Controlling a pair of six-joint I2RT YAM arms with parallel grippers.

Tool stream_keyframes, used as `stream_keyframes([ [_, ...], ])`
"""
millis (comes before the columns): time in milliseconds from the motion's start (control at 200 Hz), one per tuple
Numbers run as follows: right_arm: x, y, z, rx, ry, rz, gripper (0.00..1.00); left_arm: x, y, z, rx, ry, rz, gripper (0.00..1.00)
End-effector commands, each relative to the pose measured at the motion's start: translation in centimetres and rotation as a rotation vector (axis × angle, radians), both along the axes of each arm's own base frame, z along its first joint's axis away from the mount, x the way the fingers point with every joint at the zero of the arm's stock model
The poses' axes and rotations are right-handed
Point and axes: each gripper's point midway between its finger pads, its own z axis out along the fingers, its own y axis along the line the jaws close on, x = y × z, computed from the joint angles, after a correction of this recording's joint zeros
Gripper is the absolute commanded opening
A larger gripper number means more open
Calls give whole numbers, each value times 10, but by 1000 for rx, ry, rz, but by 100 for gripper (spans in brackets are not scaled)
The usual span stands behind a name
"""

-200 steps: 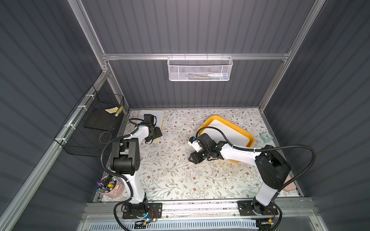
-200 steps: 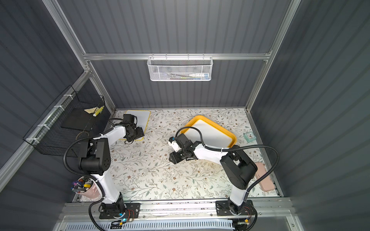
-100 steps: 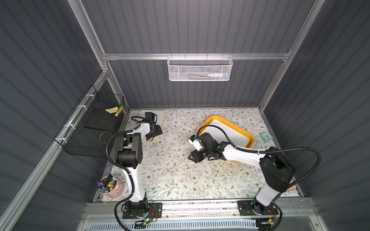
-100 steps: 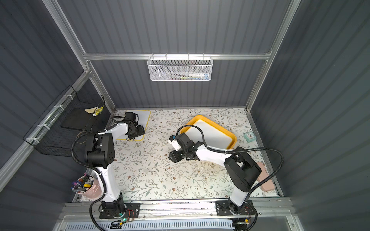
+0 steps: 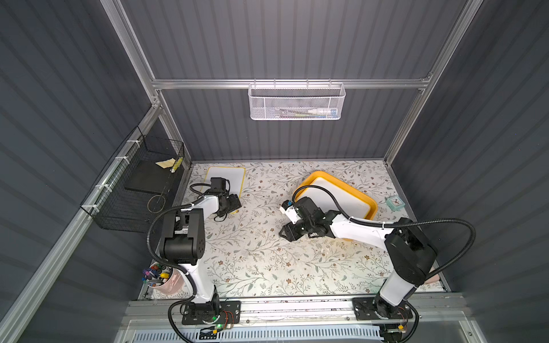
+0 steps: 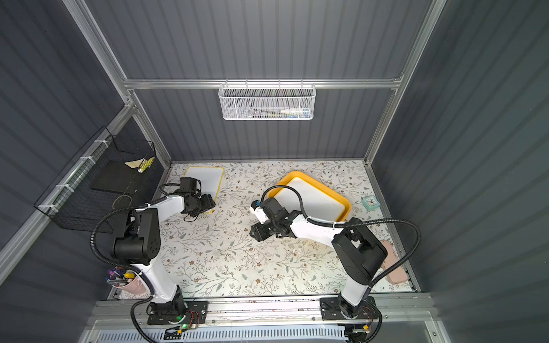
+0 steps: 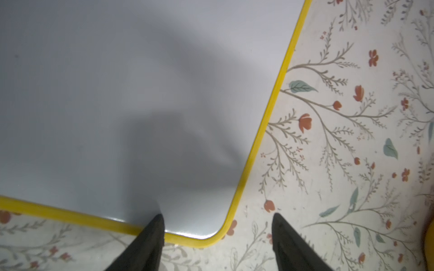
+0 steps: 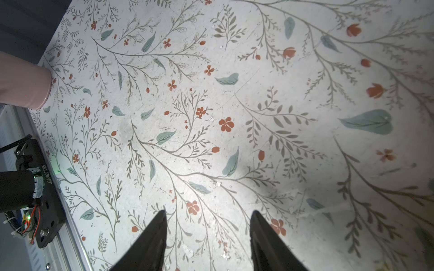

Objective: Put the whiteboard into the storage box
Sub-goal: Move the whiteboard to the center of the board.

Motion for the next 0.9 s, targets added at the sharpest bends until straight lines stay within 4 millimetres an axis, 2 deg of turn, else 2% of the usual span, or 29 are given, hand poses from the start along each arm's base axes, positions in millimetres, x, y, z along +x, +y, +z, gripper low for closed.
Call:
stream_keyframes([
  [0,-3,0,-3,5,11,0,57,-47,-28,-32,-101,158,-16,73],
  [235,1,-4,-1,25,28,-23,58,-92,-96,-50,-94,220,-143,73],
  [365,5,-9,-5,31,51,-43,58,-108,-120,-54,-112,221,-163,73],
  [490,9,-14,-5,38,51,-64,58,-112,-137,-44,-125,182,-171,73],
  [576,12,-16,-6,42,53,-77,58,-110,-147,-34,-141,153,-181,73],
  [731,13,-18,-8,44,56,-86,58,-93,-155,-7,-124,99,-232,73],
  [801,14,-17,-8,45,57,-88,58,-81,-147,8,-26,79,-260,74],
  [896,9,-14,-7,65,79,-66,58,-51,-129,30,111,56,-274,74],
])
